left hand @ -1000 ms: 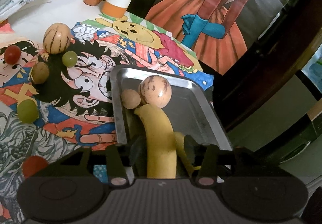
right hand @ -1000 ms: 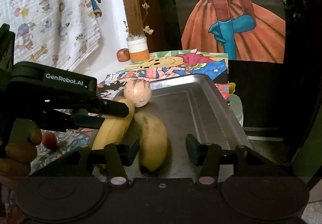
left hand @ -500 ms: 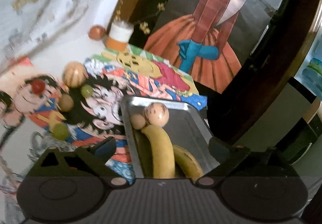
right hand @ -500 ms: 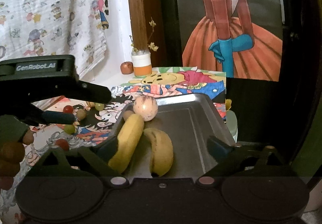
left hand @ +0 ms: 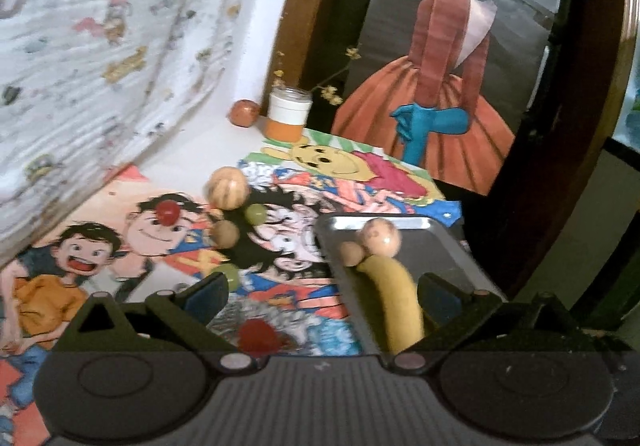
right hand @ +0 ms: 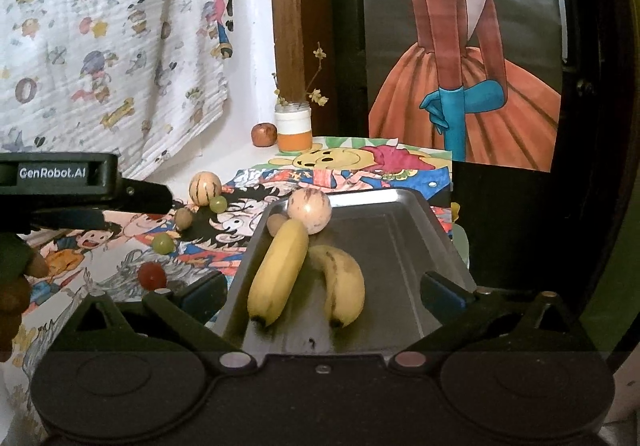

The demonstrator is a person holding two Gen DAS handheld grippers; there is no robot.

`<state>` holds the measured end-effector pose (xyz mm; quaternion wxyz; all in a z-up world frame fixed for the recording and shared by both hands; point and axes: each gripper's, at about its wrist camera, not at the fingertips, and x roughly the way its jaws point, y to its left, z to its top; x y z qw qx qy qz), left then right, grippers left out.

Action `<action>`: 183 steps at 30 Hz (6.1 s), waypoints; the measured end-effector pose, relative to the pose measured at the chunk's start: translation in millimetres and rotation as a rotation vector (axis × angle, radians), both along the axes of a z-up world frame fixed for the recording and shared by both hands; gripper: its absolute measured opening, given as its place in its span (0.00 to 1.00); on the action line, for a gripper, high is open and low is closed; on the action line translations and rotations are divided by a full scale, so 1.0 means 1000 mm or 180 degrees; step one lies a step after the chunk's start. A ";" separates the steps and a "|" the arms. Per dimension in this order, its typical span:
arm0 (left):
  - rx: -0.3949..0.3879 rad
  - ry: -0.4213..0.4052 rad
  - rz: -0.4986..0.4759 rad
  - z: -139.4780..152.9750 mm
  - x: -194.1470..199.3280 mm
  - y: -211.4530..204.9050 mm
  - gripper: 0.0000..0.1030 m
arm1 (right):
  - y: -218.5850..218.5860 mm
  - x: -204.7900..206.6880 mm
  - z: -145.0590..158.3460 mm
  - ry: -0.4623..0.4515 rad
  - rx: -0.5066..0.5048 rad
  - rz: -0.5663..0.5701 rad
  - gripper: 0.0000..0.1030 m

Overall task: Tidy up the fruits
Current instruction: 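Lift both tools away from the bananas in the tray, then move the right tool toward a red cherry tomato while the left tool approaches a green grape, then close the right tool on the red cherry tomato while the left tool grasps the green grape, then carry the tomato over the metal tray with the right tool while the left tool carries the grape there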

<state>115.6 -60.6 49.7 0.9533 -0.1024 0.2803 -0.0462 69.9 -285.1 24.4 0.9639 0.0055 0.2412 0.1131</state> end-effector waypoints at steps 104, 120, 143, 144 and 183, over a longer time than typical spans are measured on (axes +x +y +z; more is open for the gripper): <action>0.0336 0.0303 -0.0759 -0.061 0.094 0.102 0.70 | 0.152 0.076 -0.043 0.0457 -0.0339 0.1353 0.41; 0.0667 0.0047 -0.0879 -0.057 0.084 0.088 0.64 | 0.151 0.074 -0.042 0.0456 -0.0323 0.1318 0.40; 0.0253 0.0347 -0.1230 -0.065 0.095 0.085 0.34 | 0.150 0.073 -0.043 0.0450 -0.0315 0.1309 0.33; 0.0236 0.0353 -0.1234 -0.065 0.095 0.086 0.33 | 0.150 0.073 -0.043 0.0450 -0.0316 0.1310 0.33; -0.0633 0.0400 -0.0931 -0.051 0.077 0.091 0.25 | 0.106 0.042 -0.023 0.0303 0.0103 0.1057 0.31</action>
